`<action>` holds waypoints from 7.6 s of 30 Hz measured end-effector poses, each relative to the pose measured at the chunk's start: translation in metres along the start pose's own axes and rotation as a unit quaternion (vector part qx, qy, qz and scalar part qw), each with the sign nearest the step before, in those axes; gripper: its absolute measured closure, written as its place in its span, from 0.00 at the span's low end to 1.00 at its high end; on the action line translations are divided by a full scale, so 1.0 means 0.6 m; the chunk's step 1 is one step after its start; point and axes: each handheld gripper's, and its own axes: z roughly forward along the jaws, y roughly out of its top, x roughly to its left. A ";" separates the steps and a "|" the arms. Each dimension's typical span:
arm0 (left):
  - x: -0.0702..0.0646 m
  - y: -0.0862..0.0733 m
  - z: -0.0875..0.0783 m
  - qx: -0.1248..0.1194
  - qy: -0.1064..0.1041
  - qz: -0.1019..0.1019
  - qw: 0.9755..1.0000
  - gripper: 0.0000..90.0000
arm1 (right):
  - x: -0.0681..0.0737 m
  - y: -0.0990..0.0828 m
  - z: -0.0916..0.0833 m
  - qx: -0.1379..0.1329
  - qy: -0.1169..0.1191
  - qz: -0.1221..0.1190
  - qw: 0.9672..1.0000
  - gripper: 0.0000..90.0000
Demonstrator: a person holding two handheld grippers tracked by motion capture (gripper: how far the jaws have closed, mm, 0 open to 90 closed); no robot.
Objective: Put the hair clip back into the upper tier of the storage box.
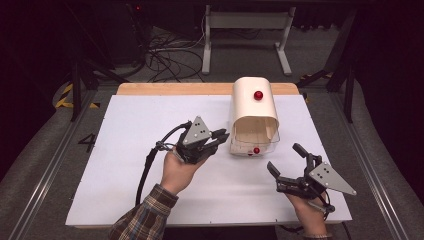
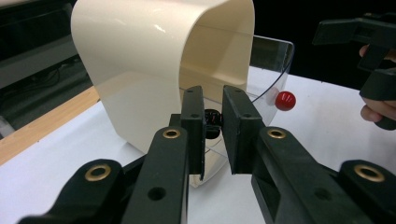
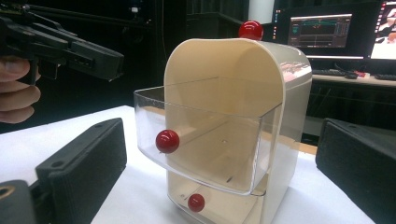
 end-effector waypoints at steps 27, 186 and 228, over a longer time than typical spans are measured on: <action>-0.019 0.038 0.047 -0.011 -0.014 0.001 1.000 0.89 | -0.001 0.002 -0.002 -0.002 0.002 0.000 1.000 0.03; 0.066 -0.099 -0.154 -0.134 0.070 -0.061 0.987 0.07 | 0.013 -0.009 0.006 0.011 -0.001 -0.008 1.000 0.03; 0.085 -0.174 -0.224 -0.144 0.092 -0.050 0.984 0.04 | 0.019 -0.015 0.010 0.013 0.002 -0.008 1.000 0.02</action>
